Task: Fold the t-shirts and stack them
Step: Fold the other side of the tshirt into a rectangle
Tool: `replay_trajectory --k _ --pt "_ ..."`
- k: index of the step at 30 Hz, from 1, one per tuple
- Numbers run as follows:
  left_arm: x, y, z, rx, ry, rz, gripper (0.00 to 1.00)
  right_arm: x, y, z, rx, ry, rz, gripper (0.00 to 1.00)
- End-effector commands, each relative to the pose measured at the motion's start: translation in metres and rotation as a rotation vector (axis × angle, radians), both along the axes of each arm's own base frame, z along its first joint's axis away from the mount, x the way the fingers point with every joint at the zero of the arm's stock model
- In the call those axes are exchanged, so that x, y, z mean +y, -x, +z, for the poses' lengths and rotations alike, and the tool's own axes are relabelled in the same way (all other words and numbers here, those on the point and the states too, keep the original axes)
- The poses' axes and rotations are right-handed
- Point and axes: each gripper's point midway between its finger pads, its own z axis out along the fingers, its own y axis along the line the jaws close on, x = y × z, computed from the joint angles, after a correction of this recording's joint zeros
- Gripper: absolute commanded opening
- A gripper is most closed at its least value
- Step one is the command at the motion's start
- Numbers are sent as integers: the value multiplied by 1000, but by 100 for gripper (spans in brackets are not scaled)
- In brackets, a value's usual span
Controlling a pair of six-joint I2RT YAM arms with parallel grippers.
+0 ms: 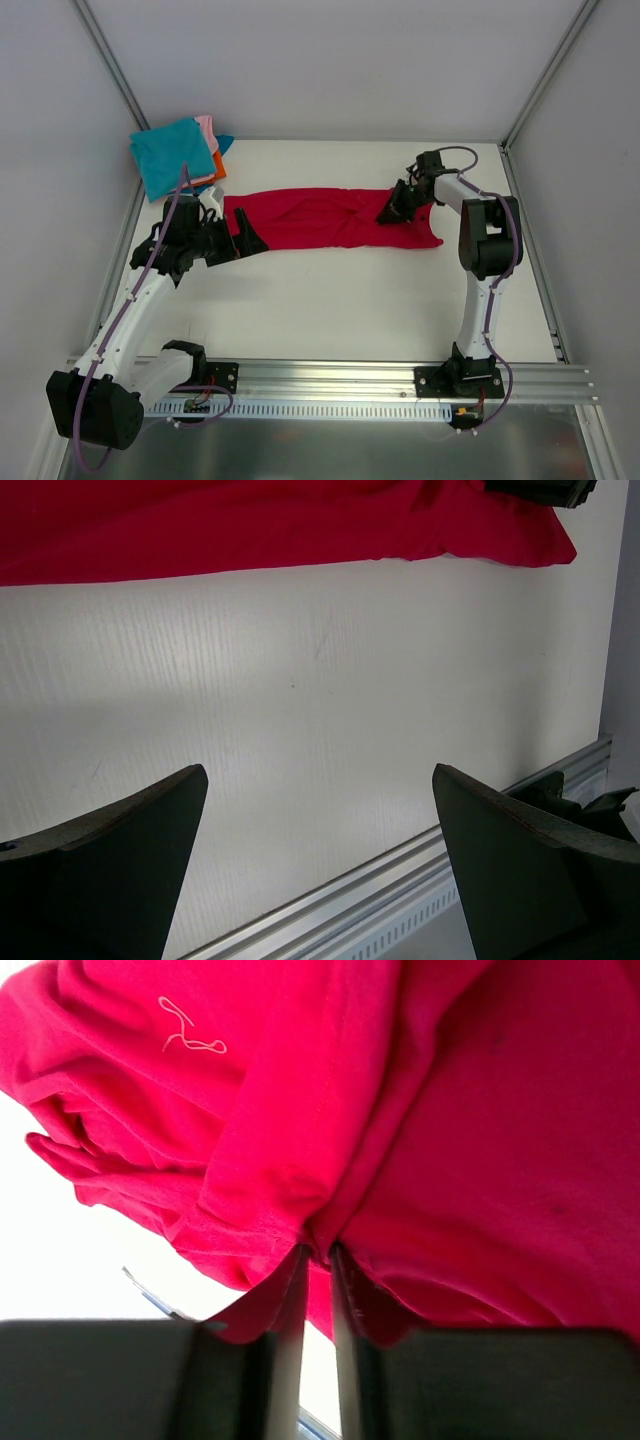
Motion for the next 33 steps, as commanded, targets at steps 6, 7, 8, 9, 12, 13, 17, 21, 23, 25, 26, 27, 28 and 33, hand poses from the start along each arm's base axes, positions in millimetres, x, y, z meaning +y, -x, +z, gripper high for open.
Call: replay_trajectory --k 6,7,8,9,12,13,17,21,23,25,26,27,28,33 --pt "4 5 -4 -12 -39 -15 99 15 -23 27 -89 -57 -4 0" --pt "4 5 -6 -9 -42 -14 99 17 -23 28 -90 -63 -4 0" --pt "4 6 -7 -8 -43 -16 99 18 -26 31 -101 -69 -5 0" --pt "5 6 -8 -5 -44 -13 99 20 -27 34 -112 -75 -3 0" --pt "4 7 -12 1 -43 -17 99 26 -34 44 -148 -108 0 0" --pt "4 7 -12 2 -42 -18 99 29 -37 49 -165 -124 -2 0" --pt "3 8 -15 6 -34 -21 99 37 -48 58 -207 -154 1 0" --pt "1 8 -14 6 -26 -23 99 49 -65 68 -242 -196 4 0" --pt "1 8 -13 8 -22 -26 99 54 -71 64 -238 -204 4 0" --pt "1 8 -11 3 -19 -26 99 61 -80 72 -268 -215 16 2" --pt "0 8 -11 3 -19 -28 99 64 -83 67 -265 -213 18 3" --pt "0 8 -11 3 -19 -30 99 64 -86 66 -269 -215 19 9" --pt "0 8 -11 8 -16 -31 99 66 -92 71 -293 -216 21 89" --pt "-1 9 -11 14 -14 -37 99 60 -101 78 -350 -179 25 99"
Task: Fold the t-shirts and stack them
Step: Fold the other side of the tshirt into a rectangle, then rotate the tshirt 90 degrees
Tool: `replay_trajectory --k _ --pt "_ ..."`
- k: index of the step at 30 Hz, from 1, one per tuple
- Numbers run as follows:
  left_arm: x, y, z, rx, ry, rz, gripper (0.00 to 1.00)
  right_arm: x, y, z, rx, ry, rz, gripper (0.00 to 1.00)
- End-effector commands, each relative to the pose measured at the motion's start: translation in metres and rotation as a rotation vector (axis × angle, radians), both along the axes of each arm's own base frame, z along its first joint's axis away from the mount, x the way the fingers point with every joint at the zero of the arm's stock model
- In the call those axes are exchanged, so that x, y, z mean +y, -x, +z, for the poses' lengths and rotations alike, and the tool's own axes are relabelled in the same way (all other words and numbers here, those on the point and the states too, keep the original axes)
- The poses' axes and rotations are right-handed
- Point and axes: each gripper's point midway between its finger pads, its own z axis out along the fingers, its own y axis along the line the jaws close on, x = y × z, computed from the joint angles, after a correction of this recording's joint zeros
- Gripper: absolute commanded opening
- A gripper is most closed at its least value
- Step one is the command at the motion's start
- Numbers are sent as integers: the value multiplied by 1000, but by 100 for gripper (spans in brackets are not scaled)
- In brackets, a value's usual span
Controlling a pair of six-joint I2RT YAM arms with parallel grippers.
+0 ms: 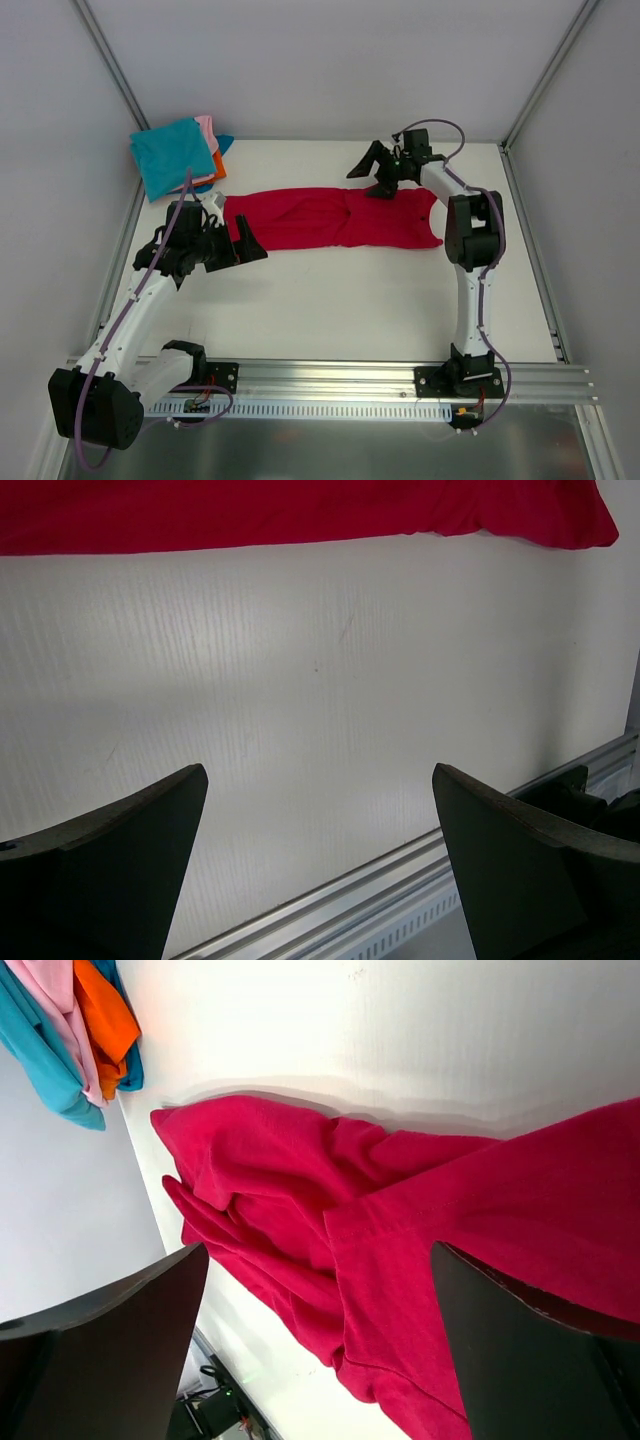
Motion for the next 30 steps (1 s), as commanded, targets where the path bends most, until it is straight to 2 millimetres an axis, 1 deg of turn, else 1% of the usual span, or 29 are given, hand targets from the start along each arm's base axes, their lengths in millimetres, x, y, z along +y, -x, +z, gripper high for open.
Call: replay_trajectory --k 1,2,3,4,5,7,8,10,11,12,14,15,17,18,19,21,22,24,25,27,28,30 --pt "-6 3 11 -29 23 -35 99 0 -13 34 -119 12 18 100" --pt "-6 3 10 -28 23 -33 99 -2 -8 33 -121 25 20 100" --pt "-6 4 12 -34 30 -30 99 -6 -3 48 -153 49 25 99" --pt "-7 4 14 -36 34 -31 99 -9 2 51 -156 61 28 99" --pt "-9 3 18 -48 49 -30 99 -14 13 60 -159 81 25 100" --pt "-11 4 24 -63 67 -33 99 -22 27 63 -170 115 26 100" --pt "-13 4 28 -70 81 -38 99 -28 43 63 -157 137 19 100" --pt "-13 5 31 -76 88 -39 99 -35 60 59 -147 161 11 99" --pt "-13 6 34 -78 92 -38 99 -41 75 42 -107 178 7 100" --pt "-13 7 37 -87 93 -39 99 -44 83 47 -119 184 1 99" --pt "-13 9 43 -101 95 -39 99 -49 94 36 -109 196 -8 99" --pt "-13 11 46 -106 95 -40 99 -51 108 20 -66 203 -4 100" --pt "-12 12 53 -119 95 -42 99 -53 115 5 -36 201 -7 99" --pt "-12 15 55 -119 96 -44 99 -54 121 -6 -2 205 -7 99" --pt "-12 16 60 -130 98 -46 99 -54 123 -18 25 206 -6 100" --pt "-12 18 68 -145 106 -50 99 -54 125 -32 60 206 -15 99" --pt "-12 20 73 -151 108 -54 99 -56 125 -42 80 212 -19 99" --pt "-13 24 83 -170 117 -59 99 -56 126 -53 106 217 -28 100" --pt "-13 26 90 -186 118 -63 99 -58 126 -62 124 223 -34 99" --pt "-12 27 98 -206 113 -62 99 -61 125 -68 138 228 -47 99" --pt "-11 29 99 -203 108 -65 99 -64 126 -75 153 243 -56 100" --pt "-10 29 104 -214 101 -65 99 -72 124 -79 172 251 -88 99"
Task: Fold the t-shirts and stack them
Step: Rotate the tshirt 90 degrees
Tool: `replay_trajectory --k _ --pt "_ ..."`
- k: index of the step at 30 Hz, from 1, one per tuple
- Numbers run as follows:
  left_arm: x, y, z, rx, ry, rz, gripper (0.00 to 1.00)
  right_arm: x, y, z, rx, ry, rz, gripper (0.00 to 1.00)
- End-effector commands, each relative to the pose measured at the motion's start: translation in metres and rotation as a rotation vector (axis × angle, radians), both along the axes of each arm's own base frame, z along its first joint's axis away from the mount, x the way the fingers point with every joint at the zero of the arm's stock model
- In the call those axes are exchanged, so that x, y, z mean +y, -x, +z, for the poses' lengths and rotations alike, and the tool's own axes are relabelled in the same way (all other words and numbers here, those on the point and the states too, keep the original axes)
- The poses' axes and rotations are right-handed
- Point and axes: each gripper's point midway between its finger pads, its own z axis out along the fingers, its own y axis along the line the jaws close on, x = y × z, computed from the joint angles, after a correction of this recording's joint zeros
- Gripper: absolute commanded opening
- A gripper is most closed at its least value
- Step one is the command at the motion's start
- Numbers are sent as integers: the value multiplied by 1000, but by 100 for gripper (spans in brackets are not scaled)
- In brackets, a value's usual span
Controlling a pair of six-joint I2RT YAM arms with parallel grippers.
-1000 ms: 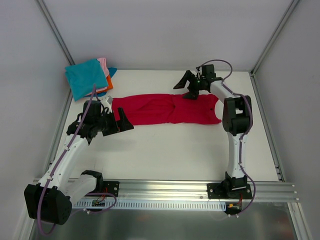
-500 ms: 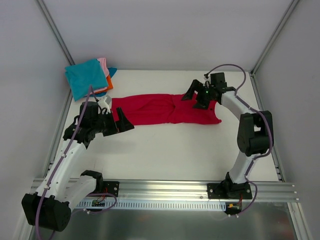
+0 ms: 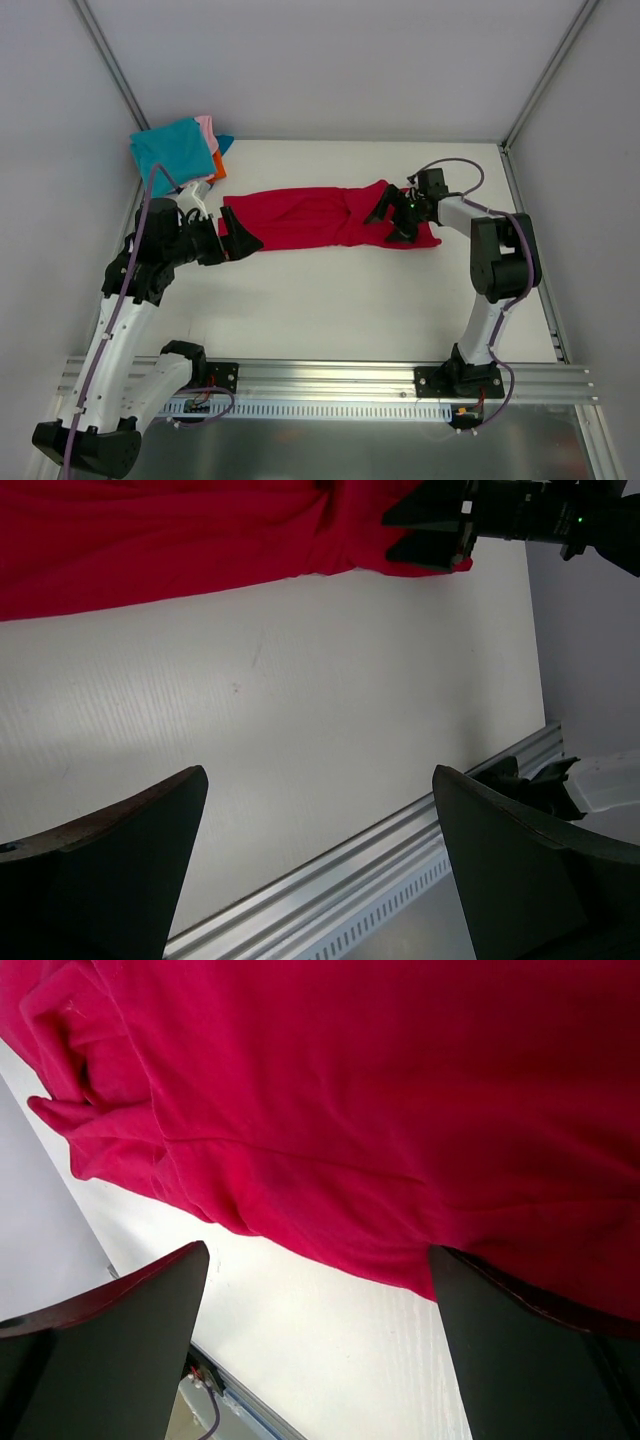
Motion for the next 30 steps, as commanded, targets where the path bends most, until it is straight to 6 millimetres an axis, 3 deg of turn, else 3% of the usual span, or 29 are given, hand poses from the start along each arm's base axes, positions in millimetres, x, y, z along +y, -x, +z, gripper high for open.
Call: replay_trajectory --k 1,7,11,13,14,17,18,19,20,21,22,24,27,30 --pt "-2 9 17 -23 3 -29 99 -26 -3 -40 59 108 -77 99" --pt "-1 10 30 -46 -7 -30 99 -61 -19 -38 95 173 -186 100" --pt "1 10 31 -42 -18 -26 99 -71 -50 -4 14 233 -199 99" --pt "1 10 30 -39 -19 -28 99 -75 -58 2 10 253 -193 99" --pt "1 9 29 -35 -19 -28 99 -76 -76 19 -35 246 -199 99" --pt "-1 9 28 -28 -17 -35 99 -81 -94 20 -21 245 -194 99" --pt "0 9 27 -27 -21 -34 99 -82 -112 36 -63 237 -201 99" --pt "1 9 27 -23 -24 -30 99 -82 -114 26 -29 234 -190 99" --pt "1 9 28 -28 -26 -30 99 -85 -121 25 -26 230 -193 99" --pt "2 9 27 -26 -29 -29 99 -84 -132 38 -50 217 -191 99" --pt "2 9 26 -20 -34 -27 99 -84 -136 25 -24 213 -188 100" --pt "4 8 25 -19 -44 -23 99 -85 -148 29 -33 190 -197 100" --pt "4 7 23 -8 -51 -25 99 -85 -150 15 2 170 -202 100" --pt "4 3 20 13 -62 -23 99 -80 -140 20 7 156 -195 100"
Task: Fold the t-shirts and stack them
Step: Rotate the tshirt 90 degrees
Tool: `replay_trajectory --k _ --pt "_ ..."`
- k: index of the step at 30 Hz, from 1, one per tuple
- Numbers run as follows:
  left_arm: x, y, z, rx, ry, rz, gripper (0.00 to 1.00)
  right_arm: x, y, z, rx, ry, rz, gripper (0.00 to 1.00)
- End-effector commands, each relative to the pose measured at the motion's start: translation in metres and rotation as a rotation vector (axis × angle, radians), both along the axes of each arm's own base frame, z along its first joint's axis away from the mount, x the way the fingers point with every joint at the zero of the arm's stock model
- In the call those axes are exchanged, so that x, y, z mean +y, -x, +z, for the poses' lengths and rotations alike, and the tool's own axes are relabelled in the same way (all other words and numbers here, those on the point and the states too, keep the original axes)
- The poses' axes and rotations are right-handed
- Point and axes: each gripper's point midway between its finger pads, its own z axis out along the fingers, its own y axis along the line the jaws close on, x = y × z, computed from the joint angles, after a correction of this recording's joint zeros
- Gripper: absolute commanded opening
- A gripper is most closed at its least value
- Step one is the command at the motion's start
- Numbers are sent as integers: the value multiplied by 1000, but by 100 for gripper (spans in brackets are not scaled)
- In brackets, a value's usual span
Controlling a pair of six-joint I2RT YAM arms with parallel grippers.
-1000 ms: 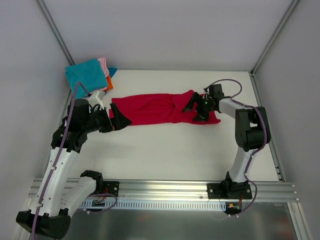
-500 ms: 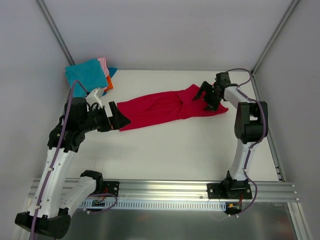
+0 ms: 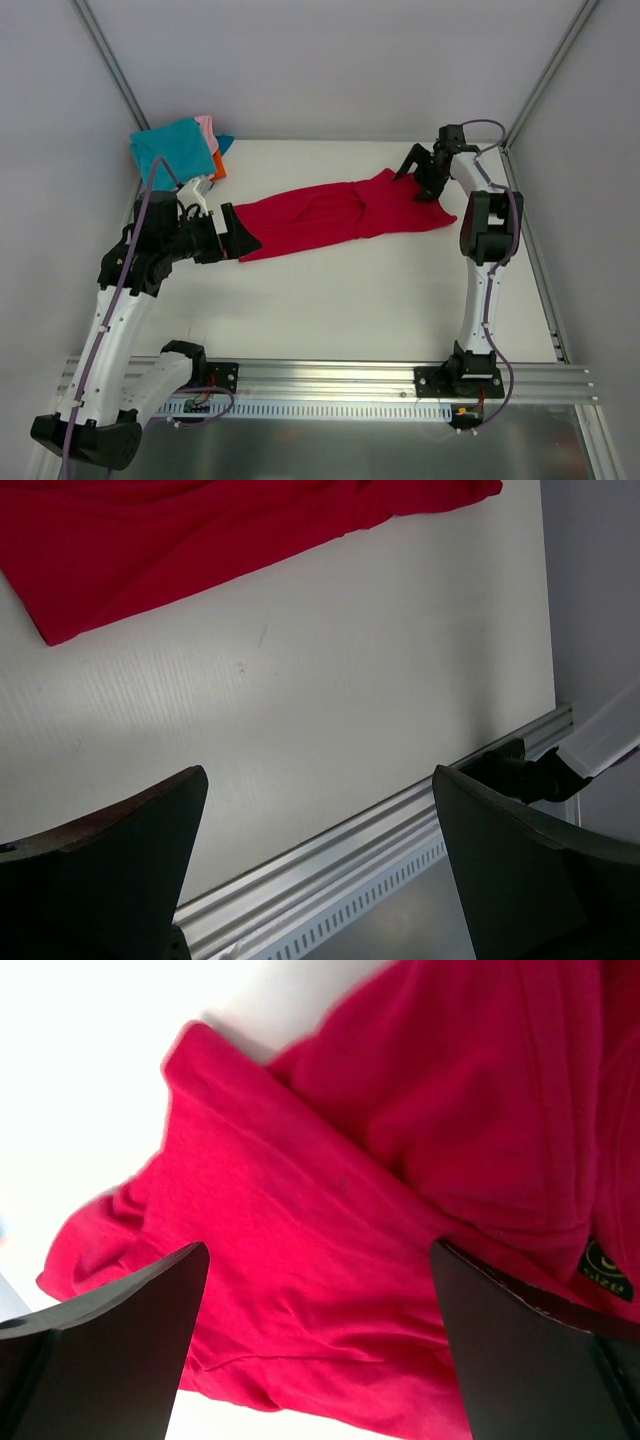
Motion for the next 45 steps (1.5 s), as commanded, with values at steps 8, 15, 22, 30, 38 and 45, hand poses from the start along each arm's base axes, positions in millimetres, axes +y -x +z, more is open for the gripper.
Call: replay_trajectory --k 8,15,22,30,38,45 --pt "-4 -6 2 -9 -6 -33 99 -1 63 41 -22 8 1 100" --pt "-1 6 12 -43 -3 -28 99 -5 85 70 -73 36 3 100" --pt "-4 15 18 -59 28 -39 99 -15 108 94 -100 89 3 100" --pt "-1 24 23 -76 20 -34 99 -18 111 62 -32 84 2 100" --pt "-1 16 16 -59 8 -33 99 -15 111 16 57 64 0 100" --pt "-2 11 13 -54 9 -28 99 -17 107 2 80 65 -4 99"
